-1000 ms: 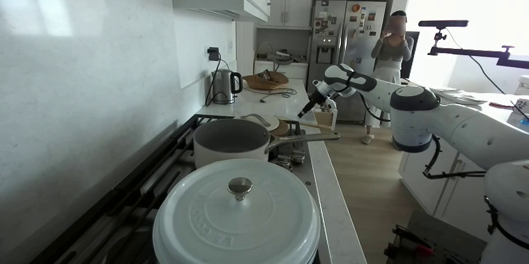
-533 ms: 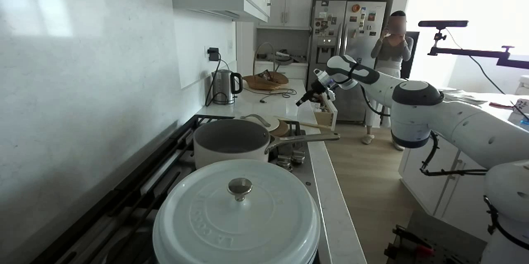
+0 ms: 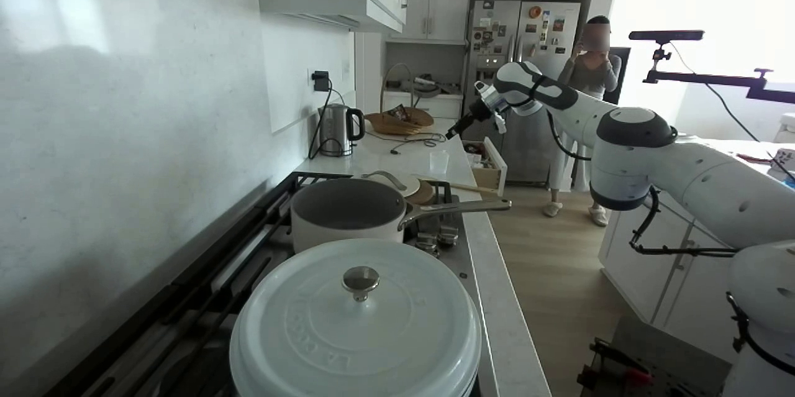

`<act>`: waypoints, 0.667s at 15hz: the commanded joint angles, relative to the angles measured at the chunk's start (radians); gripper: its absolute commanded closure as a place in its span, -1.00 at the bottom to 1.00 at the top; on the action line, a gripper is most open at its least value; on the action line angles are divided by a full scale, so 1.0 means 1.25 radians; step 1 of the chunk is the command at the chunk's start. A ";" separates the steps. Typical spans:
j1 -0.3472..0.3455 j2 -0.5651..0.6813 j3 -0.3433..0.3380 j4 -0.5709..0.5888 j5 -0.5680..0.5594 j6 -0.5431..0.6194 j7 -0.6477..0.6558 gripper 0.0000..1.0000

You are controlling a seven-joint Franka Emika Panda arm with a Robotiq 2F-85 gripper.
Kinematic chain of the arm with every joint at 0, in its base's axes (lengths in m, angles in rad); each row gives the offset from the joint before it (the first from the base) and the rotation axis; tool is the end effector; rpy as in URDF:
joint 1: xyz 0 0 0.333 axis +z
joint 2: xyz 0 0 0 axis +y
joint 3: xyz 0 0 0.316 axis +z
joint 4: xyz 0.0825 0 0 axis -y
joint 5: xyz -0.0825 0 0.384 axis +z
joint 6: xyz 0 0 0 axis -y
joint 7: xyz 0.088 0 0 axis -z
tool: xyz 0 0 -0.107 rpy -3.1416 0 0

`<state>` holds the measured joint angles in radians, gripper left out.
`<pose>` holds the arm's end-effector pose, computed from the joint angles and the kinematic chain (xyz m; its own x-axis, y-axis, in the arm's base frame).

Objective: Pour some water into the pot

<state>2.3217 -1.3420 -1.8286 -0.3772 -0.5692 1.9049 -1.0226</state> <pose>0.7087 -0.4234 0.4143 0.6113 0.3215 0.7232 0.4771 -0.8787 -0.0127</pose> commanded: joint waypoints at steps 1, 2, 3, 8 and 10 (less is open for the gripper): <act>-0.006 0.003 0.003 -0.009 -0.003 0.001 0.002 -1.00; -0.006 0.002 0.003 -0.008 -0.003 0.001 0.002 -1.00; -0.006 0.000 0.003 -0.008 -0.003 0.001 0.002 -1.00; -0.011 -0.002 0.008 -0.012 0.000 -0.013 -0.023 -1.00; -0.015 0.001 0.013 -0.013 0.002 -0.045 -0.073 -1.00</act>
<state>2.3163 -1.3491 -1.8284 -0.3788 -0.5685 1.8953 -1.0439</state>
